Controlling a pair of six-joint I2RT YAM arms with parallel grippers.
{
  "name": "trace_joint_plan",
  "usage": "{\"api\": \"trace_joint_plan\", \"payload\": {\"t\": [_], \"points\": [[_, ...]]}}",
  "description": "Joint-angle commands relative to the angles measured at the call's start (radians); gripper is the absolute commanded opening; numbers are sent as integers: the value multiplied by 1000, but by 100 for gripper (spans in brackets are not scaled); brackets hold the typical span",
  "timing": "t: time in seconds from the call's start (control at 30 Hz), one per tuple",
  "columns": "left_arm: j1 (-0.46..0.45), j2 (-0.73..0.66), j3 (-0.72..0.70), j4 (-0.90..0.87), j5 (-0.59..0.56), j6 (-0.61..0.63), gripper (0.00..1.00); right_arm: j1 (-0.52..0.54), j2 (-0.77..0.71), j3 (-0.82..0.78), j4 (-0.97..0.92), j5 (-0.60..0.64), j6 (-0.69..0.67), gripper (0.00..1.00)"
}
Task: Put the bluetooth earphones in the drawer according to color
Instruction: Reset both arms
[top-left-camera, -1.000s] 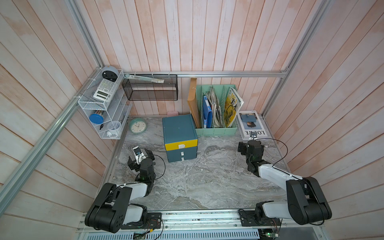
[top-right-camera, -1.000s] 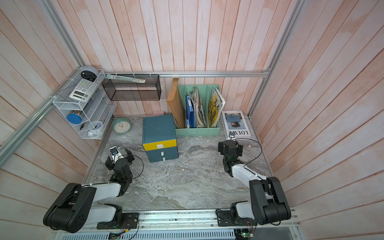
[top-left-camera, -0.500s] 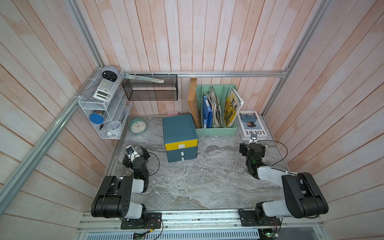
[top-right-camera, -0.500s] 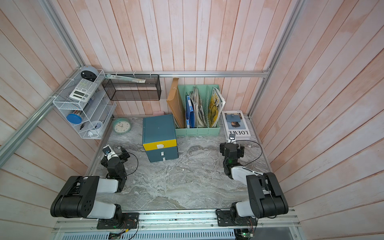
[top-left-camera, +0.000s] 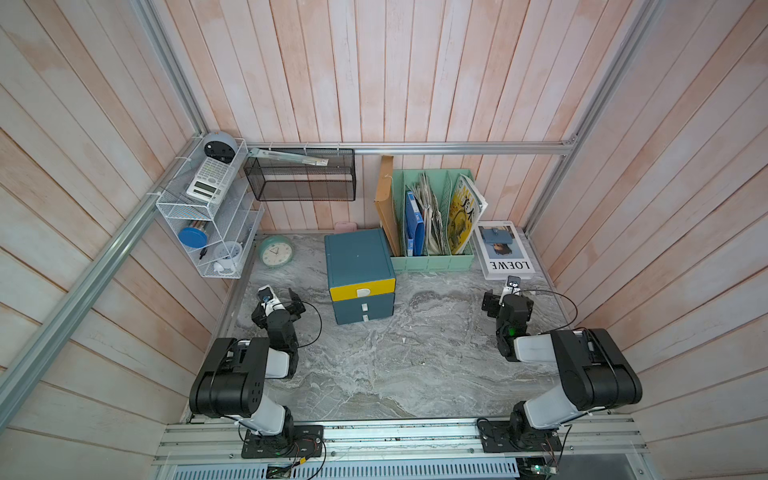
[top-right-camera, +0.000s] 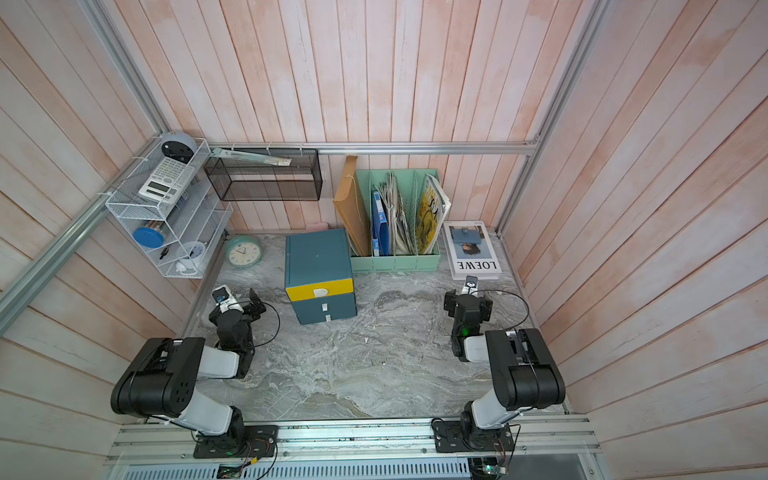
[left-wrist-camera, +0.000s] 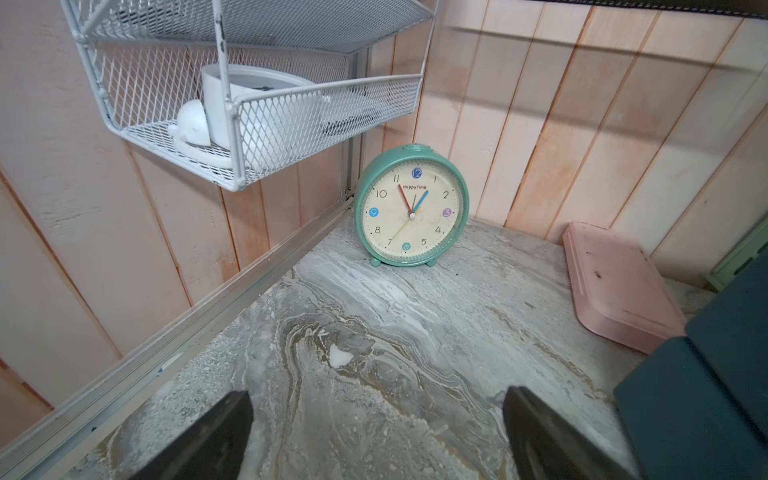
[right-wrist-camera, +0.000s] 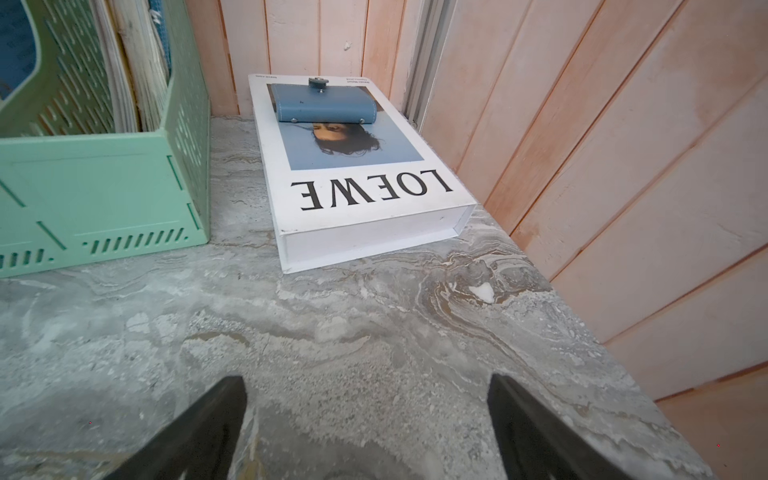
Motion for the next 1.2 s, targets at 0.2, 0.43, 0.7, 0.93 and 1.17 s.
{"api": "trace_joint_plan", "payload": {"t": [0.2,0.43,0.7,0.93,1.17], "points": [[4,1,71,-127,60,17,100,-1,9,-10,55,-12,22,98],[-3,0,102,-182,97,55,100,0,10,-10,58,-9,21,98],[-3,0,105,-184,97,55,100,2,9,-10,58,-9,21,98],[-3,0,106,-186,97,55,100,0,9,-10,58,-9,21,98],[-9,2,121,-212,134,83,100,0,9,-10,57,-9,21,98]]}}
